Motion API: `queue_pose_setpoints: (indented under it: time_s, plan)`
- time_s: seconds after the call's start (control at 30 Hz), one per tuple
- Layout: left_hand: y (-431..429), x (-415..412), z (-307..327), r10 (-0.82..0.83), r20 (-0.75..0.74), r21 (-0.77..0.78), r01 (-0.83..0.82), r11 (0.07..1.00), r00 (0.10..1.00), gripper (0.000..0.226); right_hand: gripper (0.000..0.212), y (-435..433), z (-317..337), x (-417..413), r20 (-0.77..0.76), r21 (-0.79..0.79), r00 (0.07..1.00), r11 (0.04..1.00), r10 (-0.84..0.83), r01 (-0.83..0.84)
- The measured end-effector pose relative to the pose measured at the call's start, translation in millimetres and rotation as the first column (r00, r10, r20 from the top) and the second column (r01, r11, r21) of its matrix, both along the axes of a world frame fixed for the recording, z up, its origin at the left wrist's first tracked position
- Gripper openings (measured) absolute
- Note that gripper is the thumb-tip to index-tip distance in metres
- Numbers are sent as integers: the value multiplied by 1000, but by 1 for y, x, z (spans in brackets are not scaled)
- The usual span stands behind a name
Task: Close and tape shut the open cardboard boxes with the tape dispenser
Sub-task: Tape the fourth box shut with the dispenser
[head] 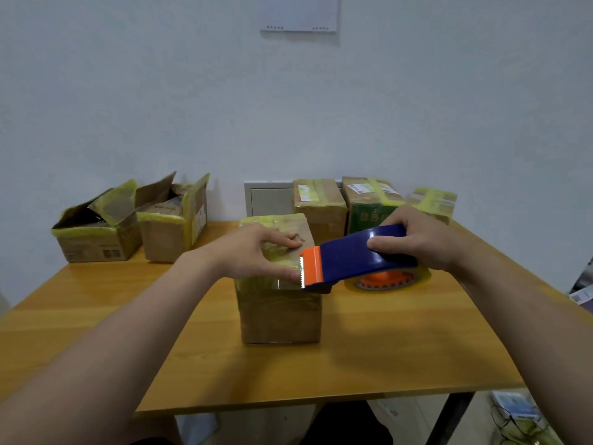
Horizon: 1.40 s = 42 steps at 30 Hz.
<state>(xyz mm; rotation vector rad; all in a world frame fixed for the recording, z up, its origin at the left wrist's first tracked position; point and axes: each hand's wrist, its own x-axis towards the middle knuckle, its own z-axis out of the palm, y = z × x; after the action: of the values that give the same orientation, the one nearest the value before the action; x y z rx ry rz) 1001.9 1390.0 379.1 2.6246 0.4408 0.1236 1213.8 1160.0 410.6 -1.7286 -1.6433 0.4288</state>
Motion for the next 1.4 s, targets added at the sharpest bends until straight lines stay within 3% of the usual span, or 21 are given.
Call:
queue_pose_setpoints:
  time_s: [0.13,0.37,0.57,0.7,0.83,0.93,1.07,1.17,1.4]
  plan:
    - [24,-20,-3,-23,22,20,23,1000,999,86,32,18,-1,-19,-31,17,997,997,73,-72]
    - [25,-31,-5,42,34,7,-42,999,999,87,44,23,-9,-10,-79,34,994,997,71,-69]
    - [19,-28,-2,61,23,17,-62,998,998,81,38,4,-16,11,-186,32,978,996,89,-84]
    - [20,-25,0,73,27,38,-74,997,997,81,35,6,-18,9,-104,41,993,998,61,-57]
    - [4,-10,11,125,25,107,-127,986,992,81,49,10,-16,7,-33,44,999,999,25,-23]
    - [-6,-2,5,78,31,143,-81,986,996,82,50,7,-17,7,-46,44,999,999,24,-22]
    - [-3,-8,-2,92,-36,143,-86,986,995,91,30,3,-18,5,-91,28,995,999,46,-43]
    - [-2,-9,-3,98,-45,127,-92,988,994,92,38,1,-11,4,-111,14,992,999,53,-52]
    - [0,-8,-5,118,-12,104,-117,988,993,95,33,-10,-11,8,-97,5,995,1000,15,-15]
